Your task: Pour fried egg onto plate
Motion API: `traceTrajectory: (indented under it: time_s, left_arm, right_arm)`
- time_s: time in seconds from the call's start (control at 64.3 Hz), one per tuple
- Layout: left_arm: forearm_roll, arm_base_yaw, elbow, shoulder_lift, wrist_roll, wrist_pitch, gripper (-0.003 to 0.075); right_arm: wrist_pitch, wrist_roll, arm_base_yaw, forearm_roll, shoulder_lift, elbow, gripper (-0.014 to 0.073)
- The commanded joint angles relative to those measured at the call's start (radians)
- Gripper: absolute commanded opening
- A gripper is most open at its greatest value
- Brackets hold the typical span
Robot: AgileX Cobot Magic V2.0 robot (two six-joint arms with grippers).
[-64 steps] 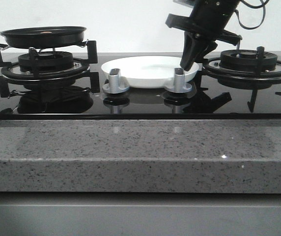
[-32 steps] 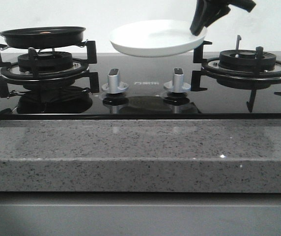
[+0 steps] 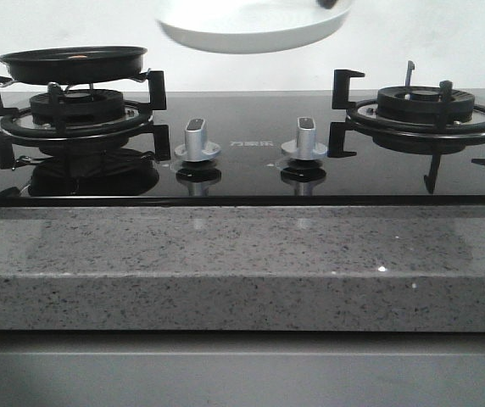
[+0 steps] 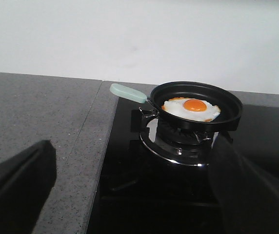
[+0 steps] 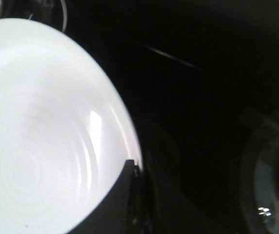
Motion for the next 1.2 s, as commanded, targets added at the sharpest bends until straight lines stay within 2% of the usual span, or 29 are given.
traceTrajectory:
  time_s: [0.0, 0.264, 0.482, 1.181]
  left_arm:
    - [-0.002, -0.007, -0.036, 0.011, -0.005, -0.086, 0.0627]
    - [-0.002, -0.007, -0.036, 0.011, -0.005, -0.084, 0.0627]
    - [-0.002, -0.007, -0.036, 0.011, -0.005, -0.083, 0.0627]
    - [-0.002, -0.007, -0.036, 0.011, -0.005, -0.079, 0.0627]
  right_arm:
    - [-0.095, -0.030, 0.032, 0.041, -0.121, 0.080, -0.0067]
    - [-0.357, -0.064, 0.065, 0.055, -0.298, 0.522, -0.0067]
    - [-0.533, -0.129, 0.066, 0.135, -0.400, 0.783, -0.0067]
    - [-0.520, -0.131, 0.066, 0.154, -0.419, 0.819, -0.0067]
